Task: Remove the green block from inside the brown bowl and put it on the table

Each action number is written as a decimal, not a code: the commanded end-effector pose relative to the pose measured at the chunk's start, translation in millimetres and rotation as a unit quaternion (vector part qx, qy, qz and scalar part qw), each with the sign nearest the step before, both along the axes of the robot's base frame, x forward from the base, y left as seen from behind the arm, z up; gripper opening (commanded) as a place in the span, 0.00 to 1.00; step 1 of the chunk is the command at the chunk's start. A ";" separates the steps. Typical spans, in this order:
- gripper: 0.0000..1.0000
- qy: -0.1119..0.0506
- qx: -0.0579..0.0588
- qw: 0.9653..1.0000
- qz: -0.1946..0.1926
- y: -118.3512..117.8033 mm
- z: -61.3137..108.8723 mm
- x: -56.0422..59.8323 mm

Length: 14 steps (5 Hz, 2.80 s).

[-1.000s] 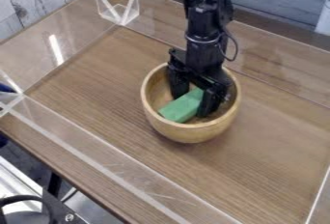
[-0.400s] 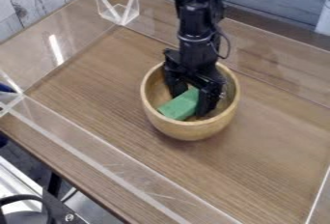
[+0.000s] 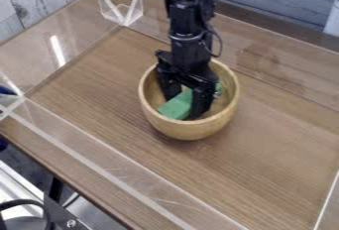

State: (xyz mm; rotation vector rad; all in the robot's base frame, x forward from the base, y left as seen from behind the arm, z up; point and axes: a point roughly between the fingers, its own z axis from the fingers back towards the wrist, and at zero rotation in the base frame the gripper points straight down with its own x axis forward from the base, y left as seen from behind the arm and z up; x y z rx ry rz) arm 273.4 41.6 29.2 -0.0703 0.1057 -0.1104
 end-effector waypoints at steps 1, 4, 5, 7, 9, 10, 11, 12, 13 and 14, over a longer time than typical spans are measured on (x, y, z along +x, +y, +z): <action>1.00 -0.044 0.001 0.999 0.012 6.3 32.0 7.4; 1.00 -0.072 -0.002 0.997 0.010 -1.1 59.8 9.3; 1.00 -0.069 0.000 0.998 0.010 -1.7 55.3 10.3; 1.00 -0.064 0.002 0.998 0.009 -3.8 48.7 10.6; 1.00 -0.060 0.003 0.998 0.008 -6.6 46.4 9.2; 1.00 -0.059 0.003 0.998 0.007 -7.9 46.0 8.9; 1.00 -0.058 0.003 0.998 0.006 -9.1 44.7 8.7; 1.00 -0.055 0.004 0.998 0.006 -10.1 41.1 8.6; 1.00 -0.052 0.005 0.999 0.005 -11.1 37.4 8.4; 1.00 -0.050 0.005 0.999 0.005 -11.9 34.8 8.1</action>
